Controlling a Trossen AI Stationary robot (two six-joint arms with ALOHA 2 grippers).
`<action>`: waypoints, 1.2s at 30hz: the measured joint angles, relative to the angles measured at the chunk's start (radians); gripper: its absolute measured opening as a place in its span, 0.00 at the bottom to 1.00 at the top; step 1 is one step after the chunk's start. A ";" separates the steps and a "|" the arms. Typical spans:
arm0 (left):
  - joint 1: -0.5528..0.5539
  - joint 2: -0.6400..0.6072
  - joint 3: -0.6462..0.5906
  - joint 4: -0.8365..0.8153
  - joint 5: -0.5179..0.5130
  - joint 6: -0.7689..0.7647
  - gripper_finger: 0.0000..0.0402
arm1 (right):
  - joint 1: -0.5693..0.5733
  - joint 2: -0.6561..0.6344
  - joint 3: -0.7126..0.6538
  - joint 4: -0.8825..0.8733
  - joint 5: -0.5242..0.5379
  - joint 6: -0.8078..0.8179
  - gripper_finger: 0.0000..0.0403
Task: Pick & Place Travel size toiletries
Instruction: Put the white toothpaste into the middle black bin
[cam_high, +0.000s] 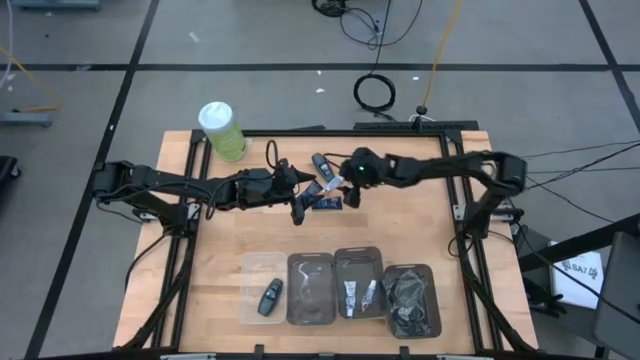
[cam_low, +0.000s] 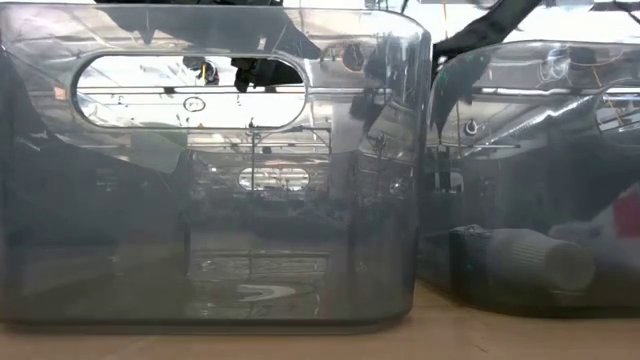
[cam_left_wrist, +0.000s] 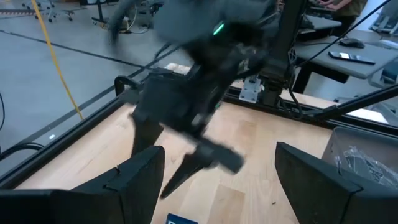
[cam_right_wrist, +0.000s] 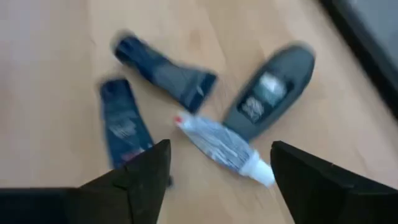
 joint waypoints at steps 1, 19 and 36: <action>0.000 0.000 0.000 0.000 0.000 0.000 0.73 | -0.011 0.030 0.016 -0.011 -0.001 -0.009 0.67; 0.000 0.000 0.000 -0.002 0.005 -0.001 0.73 | -0.107 0.240 0.086 -0.015 -0.142 -0.090 0.64; 0.000 0.000 0.000 -0.010 0.006 -0.001 0.73 | -0.038 0.246 0.087 -0.049 -0.184 -0.194 0.59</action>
